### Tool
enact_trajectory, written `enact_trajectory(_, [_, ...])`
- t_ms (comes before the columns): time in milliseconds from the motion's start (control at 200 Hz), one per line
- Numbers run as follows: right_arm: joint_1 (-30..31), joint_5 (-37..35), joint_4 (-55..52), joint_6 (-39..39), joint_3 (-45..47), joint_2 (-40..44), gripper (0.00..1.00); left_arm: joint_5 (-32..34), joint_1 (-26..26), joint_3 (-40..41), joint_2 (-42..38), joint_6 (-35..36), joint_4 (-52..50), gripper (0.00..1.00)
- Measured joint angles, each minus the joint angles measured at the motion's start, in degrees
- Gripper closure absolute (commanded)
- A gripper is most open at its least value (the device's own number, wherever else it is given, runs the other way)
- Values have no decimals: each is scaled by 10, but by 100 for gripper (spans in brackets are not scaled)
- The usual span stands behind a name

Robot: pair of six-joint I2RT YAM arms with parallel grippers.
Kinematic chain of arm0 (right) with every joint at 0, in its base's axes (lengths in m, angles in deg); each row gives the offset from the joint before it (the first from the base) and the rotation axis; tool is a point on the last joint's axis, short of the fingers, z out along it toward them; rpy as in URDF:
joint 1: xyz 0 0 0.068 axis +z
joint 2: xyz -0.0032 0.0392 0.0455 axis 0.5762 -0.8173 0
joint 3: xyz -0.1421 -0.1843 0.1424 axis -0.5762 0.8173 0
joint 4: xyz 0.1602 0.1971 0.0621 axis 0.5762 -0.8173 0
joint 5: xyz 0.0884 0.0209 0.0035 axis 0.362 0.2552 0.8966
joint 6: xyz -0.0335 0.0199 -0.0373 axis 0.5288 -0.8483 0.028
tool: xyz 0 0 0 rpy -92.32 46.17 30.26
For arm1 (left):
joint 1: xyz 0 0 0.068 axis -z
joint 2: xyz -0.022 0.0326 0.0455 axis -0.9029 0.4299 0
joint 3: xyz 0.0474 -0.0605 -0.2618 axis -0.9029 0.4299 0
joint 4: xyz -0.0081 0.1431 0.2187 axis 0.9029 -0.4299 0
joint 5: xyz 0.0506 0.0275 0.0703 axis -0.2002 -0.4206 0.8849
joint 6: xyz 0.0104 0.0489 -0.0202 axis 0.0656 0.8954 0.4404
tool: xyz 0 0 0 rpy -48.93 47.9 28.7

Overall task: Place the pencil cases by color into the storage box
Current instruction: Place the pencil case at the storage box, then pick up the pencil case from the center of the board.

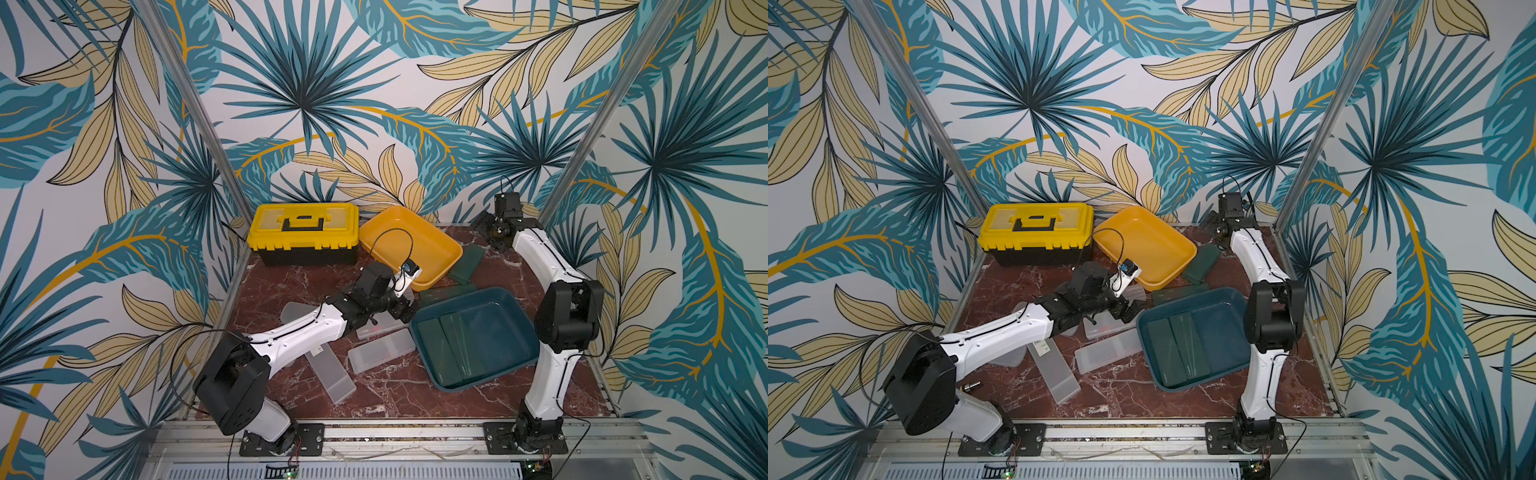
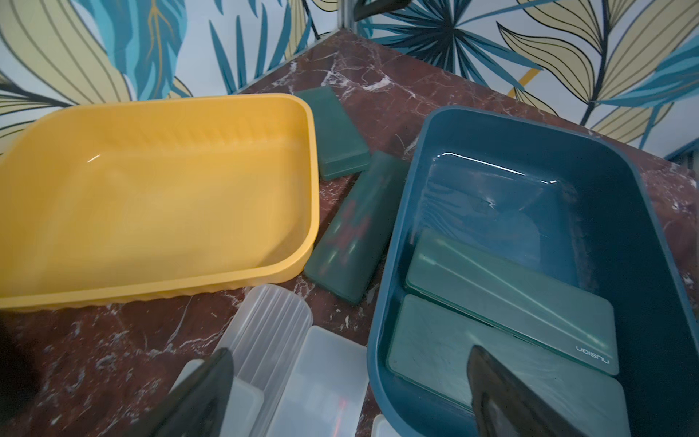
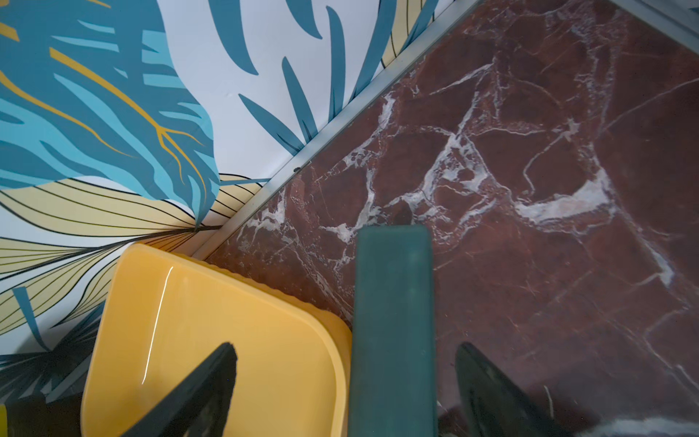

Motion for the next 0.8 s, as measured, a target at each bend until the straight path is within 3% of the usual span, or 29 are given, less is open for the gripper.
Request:
enact_trajectory(265, [0, 5, -31, -4, -46, -66, 9, -30, 0, -8, 13, 42, 7, 3])
enact_trajectory(801, [-1, 11, -64, -3, -67, -118, 9, -56, 0, -8, 13, 30, 11, 3])
